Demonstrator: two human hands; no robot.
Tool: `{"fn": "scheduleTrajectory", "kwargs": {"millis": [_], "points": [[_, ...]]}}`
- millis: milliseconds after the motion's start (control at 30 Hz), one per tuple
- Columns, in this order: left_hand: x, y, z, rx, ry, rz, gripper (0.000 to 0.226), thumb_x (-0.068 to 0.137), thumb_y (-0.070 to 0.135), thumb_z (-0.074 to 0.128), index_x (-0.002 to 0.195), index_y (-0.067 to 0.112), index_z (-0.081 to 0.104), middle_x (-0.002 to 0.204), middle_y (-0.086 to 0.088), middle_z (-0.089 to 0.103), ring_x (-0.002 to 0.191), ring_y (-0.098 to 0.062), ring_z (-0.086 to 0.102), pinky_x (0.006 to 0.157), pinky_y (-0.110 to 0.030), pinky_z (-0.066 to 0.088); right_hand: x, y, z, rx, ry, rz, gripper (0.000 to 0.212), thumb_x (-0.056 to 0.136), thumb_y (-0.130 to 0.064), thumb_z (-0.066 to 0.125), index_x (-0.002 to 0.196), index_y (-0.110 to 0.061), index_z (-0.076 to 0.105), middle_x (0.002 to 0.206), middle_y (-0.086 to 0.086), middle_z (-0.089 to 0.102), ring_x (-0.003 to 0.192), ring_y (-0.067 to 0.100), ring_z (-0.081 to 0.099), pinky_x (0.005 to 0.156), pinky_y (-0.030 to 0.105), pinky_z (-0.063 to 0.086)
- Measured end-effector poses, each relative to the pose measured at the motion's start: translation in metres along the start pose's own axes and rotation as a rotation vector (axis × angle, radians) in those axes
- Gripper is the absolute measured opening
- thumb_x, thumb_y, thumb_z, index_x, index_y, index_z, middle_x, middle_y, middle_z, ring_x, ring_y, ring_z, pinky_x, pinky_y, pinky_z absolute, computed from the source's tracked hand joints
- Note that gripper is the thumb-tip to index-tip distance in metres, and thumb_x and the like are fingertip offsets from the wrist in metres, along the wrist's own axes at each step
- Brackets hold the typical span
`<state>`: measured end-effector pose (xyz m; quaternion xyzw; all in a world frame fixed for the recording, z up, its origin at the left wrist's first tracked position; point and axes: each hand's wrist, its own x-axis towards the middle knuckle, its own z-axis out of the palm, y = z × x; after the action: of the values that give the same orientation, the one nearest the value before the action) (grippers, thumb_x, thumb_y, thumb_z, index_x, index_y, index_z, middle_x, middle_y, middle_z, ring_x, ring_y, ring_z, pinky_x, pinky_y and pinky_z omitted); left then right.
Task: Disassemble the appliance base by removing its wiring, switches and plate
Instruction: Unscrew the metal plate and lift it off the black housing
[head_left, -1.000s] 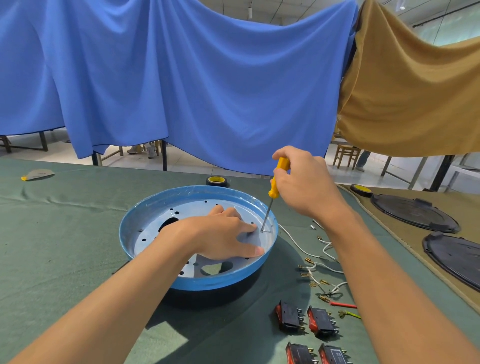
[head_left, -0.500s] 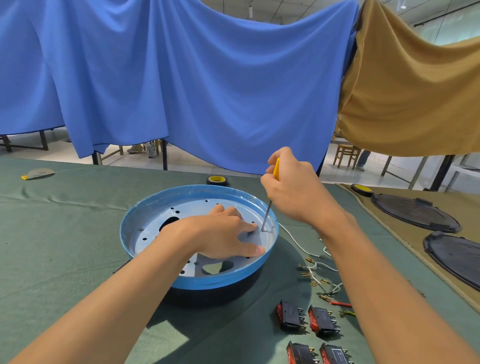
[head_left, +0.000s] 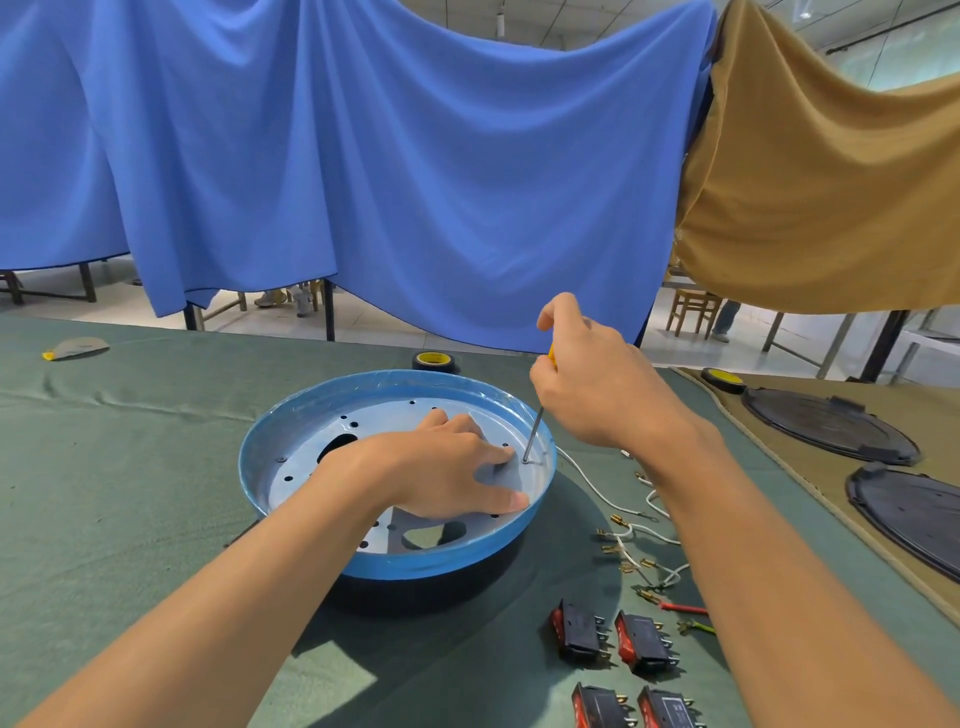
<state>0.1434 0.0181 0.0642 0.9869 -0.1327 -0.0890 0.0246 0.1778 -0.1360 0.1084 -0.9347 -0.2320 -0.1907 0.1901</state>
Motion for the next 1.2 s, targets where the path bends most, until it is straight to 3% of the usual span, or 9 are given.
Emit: {"fn": "scheduleTrajectory", "kwargs": {"millis": [167, 400, 500, 633, 767, 833, 1000, 1200], "points": [[-0.0004, -0.0002, 0.0, -0.005, 0.0, -0.003, 0.067, 0.091, 0.068, 0.034, 0.15, 0.039, 0.024, 0.151, 0.001, 0.027, 0.135, -0.025, 0.02, 0.107, -0.047, 0.025, -0.0011, 0.0032, 0.001, -0.154, 0.112, 0.049, 0.034, 0.095, -0.053, 0.044, 0.097, -0.02, 0.039, 0.085, 0.002, 0.055, 0.083, 0.033, 0.053, 0.066, 0.039, 0.04], [-0.0003, 0.0003, -0.0003, -0.014, 0.004, 0.002, 0.066, 0.091, 0.067, 0.034, 0.15, 0.039, 0.025, 0.149, 0.002, 0.028, 0.134, -0.024, 0.021, 0.107, -0.046, 0.026, -0.002, 0.0017, -0.0023, -0.064, 0.09, 0.053, 0.016, 0.09, -0.024, 0.048, 0.101, -0.017, 0.038, 0.077, 0.006, 0.052, 0.078, 0.035, 0.054, 0.07, 0.045, 0.049], [-0.0008, 0.0006, -0.0001, -0.02, 0.006, 0.002, 0.065, 0.091, 0.066, 0.035, 0.15, 0.038, 0.025, 0.15, 0.003, 0.027, 0.136, -0.023, 0.02, 0.107, -0.044, 0.025, -0.0028, -0.0003, 0.0009, -0.072, 0.106, 0.045, 0.02, 0.09, -0.029, 0.047, 0.102, -0.019, 0.035, 0.074, 0.004, 0.051, 0.075, 0.035, 0.053, 0.067, 0.042, 0.047], [-0.0008, 0.0, 0.0, -0.025, 0.006, 0.0, 0.066, 0.091, 0.067, 0.036, 0.15, 0.039, 0.025, 0.15, 0.002, 0.028, 0.136, -0.023, 0.019, 0.108, -0.046, 0.025, -0.0021, 0.0016, 0.0012, -0.157, 0.184, 0.07, 0.035, 0.095, -0.053, 0.046, 0.095, -0.018, 0.044, 0.08, 0.008, 0.058, 0.079, 0.035, 0.054, 0.066, 0.04, 0.045], [-0.0006, -0.0001, 0.0003, -0.017, 0.01, 0.008, 0.066, 0.091, 0.067, 0.035, 0.15, 0.038, 0.025, 0.149, 0.001, 0.029, 0.134, -0.023, 0.021, 0.106, -0.044, 0.026, -0.0007, 0.0006, -0.0003, -0.063, 0.156, 0.074, 0.015, 0.092, -0.032, 0.05, 0.097, -0.018, 0.048, 0.084, 0.009, 0.059, 0.083, 0.035, 0.054, 0.07, 0.043, 0.049], [-0.0003, 0.0, 0.0004, -0.018, 0.014, 0.009, 0.066, 0.091, 0.066, 0.035, 0.15, 0.038, 0.026, 0.149, 0.002, 0.029, 0.134, -0.023, 0.021, 0.105, -0.043, 0.026, -0.0009, -0.0012, -0.0003, -0.036, 0.139, 0.081, 0.015, 0.089, -0.03, 0.05, 0.098, -0.018, 0.046, 0.081, 0.007, 0.058, 0.081, 0.034, 0.055, 0.071, 0.045, 0.051], [-0.0002, 0.0003, 0.0004, -0.01, 0.01, 0.009, 0.066, 0.091, 0.066, 0.035, 0.15, 0.038, 0.025, 0.15, 0.002, 0.028, 0.134, -0.024, 0.021, 0.106, -0.045, 0.025, -0.0018, -0.0021, 0.0002, -0.079, 0.176, 0.095, 0.035, 0.092, -0.058, 0.047, 0.091, -0.023, 0.049, 0.083, 0.004, 0.061, 0.081, 0.031, 0.055, 0.068, 0.04, 0.047], [-0.001, 0.0015, 0.0, 0.013, 0.013, 0.018, 0.065, 0.092, 0.065, 0.034, 0.15, 0.036, 0.026, 0.151, 0.004, 0.028, 0.134, -0.025, 0.022, 0.105, -0.043, 0.025, -0.001, -0.0026, 0.0, -0.04, 0.144, 0.076, 0.013, 0.089, -0.032, 0.051, 0.096, -0.022, 0.051, 0.088, 0.006, 0.06, 0.084, 0.031, 0.055, 0.071, 0.043, 0.051]]}}
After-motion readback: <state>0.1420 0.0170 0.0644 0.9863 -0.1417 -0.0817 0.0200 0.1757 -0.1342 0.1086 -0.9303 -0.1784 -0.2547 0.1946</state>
